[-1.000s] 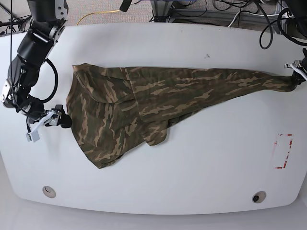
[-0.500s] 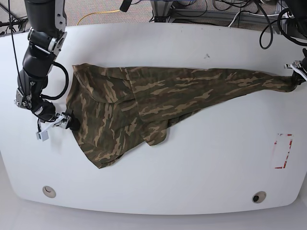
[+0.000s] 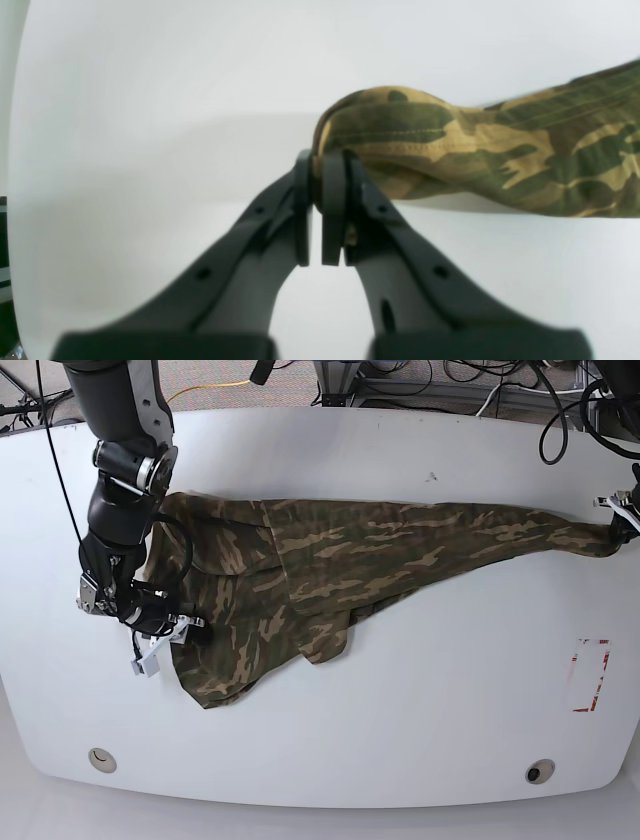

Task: Fold the T-shirt properly
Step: 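Regrasp the shirt edge with the right gripper beside the collar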

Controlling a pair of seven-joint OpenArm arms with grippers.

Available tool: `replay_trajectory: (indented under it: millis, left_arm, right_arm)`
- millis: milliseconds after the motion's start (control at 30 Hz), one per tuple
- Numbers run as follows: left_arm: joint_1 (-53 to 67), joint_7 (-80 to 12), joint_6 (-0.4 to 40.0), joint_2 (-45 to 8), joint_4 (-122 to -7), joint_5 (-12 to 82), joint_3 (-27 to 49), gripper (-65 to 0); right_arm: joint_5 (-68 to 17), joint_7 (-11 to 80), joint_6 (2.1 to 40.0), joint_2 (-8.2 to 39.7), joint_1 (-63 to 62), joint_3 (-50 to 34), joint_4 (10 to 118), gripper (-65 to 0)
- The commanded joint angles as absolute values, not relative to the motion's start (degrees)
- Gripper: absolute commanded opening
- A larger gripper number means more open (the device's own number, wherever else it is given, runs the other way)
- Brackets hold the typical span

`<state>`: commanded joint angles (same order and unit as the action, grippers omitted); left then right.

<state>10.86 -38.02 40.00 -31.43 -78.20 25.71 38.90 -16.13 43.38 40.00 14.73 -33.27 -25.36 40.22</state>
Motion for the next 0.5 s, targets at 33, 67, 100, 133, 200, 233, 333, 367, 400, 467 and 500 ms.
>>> replay_trajectory:
  millis: [33,67,100,133,200,233,333,367,400,467,500]
  left_arm:
    - [10.77,-38.02,40.0,-31.52,-78.2,25.71,38.81,-64.3]
    - [10.77,-38.02,40.0,-31.52,-78.2,25.71,38.81,-64.3]
    - [10.59,-37.85,40.0,-31.52,-78.29,25.71,38.73,-64.3]
    - [9.71,-37.85,40.0,-31.52,-78.29,25.71,38.64,-64.3]
    - [7.08,-38.02,40.0,-31.52,-78.29,25.63,38.73,-64.3]
    - [6.37,-38.02,40.0,-31.52,-78.29,25.19,38.73,-64.3]
    - [3.3,-37.93,40.0,-31.52,-78.29,22.81,38.64,-64.3]
    - [1.71,-38.02,40.0,-31.52,-78.29,22.02,38.64,-64.2]
    - [0.57,-38.02,40.0,-31.52,-78.29,21.32,38.64,-64.2]
    - [-2.07,-38.02,40.0,-31.52,-78.37,20.26,38.64,-64.2]
    - [-3.3,-38.02,40.0,-31.6,-78.99,19.91,38.64,-64.2]
  right_arm:
    - [-16.13,43.74,40.0,14.9,-33.45,-25.27,40.22,-65.0]
    - [-16.22,43.74,40.0,14.99,-33.89,-25.27,40.31,-65.0]
    - [-16.22,44.62,40.0,15.16,-34.68,-25.27,40.31,-65.0]
    - [-16.22,45.85,40.0,15.78,-35.3,-25.27,40.4,-65.0]
    - [-16.48,48.66,40.0,17.89,-36.7,-25.36,43.03,-65.0]
    - [-16.48,49.63,40.0,17.98,-37.05,-25.36,44.62,-65.0]
    - [-16.31,52.97,40.0,18.15,-38.9,-25.27,50.59,-65.0]
    - [-16.22,54.46,40.0,18.15,-39.78,-25.27,52.35,-65.0]
    - [-16.22,55.52,40.0,18.15,-40.66,-25.19,53.49,-65.0]
    - [-16.22,58.24,40.0,18.24,-43.38,-25.19,55.87,-65.0]
    - [-16.22,59.74,40.0,18.24,-44.53,-25.19,56.84,-65.0]
